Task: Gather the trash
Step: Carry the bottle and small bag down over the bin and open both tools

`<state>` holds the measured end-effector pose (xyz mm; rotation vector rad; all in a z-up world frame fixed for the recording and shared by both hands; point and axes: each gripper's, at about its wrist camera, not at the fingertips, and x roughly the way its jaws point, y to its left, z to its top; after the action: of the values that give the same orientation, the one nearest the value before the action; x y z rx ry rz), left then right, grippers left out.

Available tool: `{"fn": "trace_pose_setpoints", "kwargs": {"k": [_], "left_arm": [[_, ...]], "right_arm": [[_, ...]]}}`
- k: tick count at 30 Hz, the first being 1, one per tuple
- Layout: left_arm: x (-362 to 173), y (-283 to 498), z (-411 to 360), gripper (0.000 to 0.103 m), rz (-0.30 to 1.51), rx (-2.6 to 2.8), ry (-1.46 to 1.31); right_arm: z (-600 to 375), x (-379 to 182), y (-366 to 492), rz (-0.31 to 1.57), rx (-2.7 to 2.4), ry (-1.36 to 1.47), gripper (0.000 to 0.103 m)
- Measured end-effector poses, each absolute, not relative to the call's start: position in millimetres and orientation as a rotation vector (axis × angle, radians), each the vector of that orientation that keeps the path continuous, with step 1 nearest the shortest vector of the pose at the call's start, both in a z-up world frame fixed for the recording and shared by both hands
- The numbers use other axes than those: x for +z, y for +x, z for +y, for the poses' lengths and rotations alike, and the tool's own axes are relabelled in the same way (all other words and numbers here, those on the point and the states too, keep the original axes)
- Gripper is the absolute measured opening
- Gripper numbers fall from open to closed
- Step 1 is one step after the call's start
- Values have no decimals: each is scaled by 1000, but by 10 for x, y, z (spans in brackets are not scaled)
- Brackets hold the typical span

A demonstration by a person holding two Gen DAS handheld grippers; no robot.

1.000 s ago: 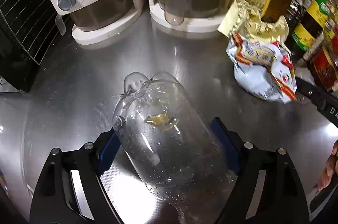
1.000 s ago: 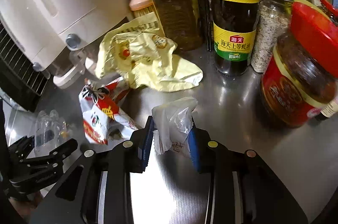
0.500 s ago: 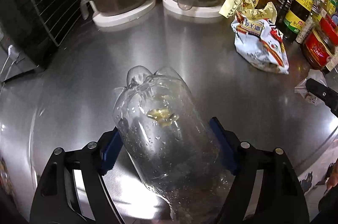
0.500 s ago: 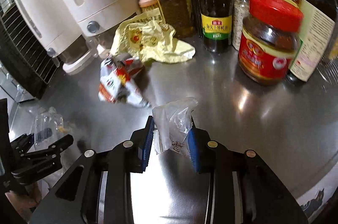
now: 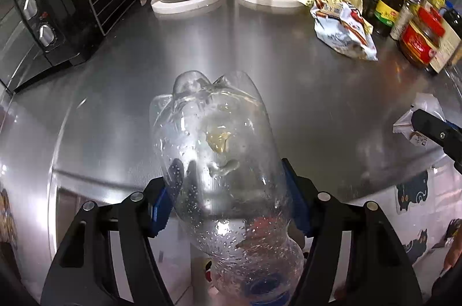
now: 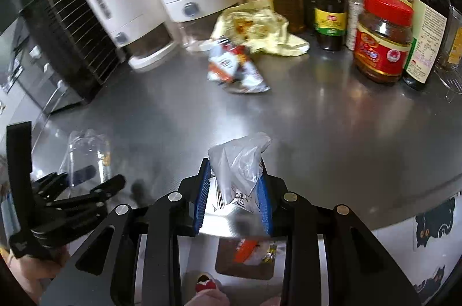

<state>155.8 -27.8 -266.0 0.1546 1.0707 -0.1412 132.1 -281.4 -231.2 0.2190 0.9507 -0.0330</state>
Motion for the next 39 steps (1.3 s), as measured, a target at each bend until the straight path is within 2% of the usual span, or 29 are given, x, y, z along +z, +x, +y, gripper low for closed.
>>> {"fn": "trace_pose_setpoints", "kwargs": {"k": [13, 25, 39], "left_arm": [[-2738, 804, -102, 63, 1052, -156, 138], [-3496, 431, -68, 63, 1154, -188, 136], [-4414, 566, -373, 63, 1187, -227, 173]], "right_arm": [[-2393, -2657, 737, 1035, 20, 224, 32], [-2426, -3407, 268, 1182, -38, 259, 32], [-2643, -4430, 393, 1261, -42, 318, 34]]}}
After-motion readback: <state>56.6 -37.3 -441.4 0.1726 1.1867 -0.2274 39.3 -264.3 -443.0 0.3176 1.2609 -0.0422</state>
